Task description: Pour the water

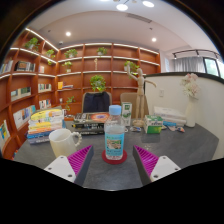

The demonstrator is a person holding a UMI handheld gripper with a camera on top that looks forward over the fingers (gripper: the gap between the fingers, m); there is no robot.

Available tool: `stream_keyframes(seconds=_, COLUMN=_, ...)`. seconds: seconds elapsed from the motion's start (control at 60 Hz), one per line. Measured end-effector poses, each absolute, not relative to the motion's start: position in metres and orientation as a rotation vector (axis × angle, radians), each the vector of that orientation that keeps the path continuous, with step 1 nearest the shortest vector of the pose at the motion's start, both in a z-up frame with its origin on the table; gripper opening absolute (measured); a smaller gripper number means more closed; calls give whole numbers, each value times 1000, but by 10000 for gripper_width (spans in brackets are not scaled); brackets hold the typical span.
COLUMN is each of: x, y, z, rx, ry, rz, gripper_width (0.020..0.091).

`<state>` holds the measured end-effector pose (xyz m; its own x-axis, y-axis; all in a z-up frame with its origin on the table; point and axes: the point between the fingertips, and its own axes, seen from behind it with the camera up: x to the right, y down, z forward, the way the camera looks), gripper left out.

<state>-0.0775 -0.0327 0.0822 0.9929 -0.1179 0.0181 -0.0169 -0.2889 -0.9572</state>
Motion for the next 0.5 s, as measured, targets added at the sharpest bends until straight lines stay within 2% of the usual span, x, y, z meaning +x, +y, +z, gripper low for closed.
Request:
stream_keyframes(seconds=0.233, x=-87, y=-83, z=128, rx=-1775, ry=87, rz=-73, gripper_width=803)
stream_keyframes(seconds=0.5, x=-109, y=-105, z=152, rx=-1730, ry=26, rz=-18, gripper_width=803)
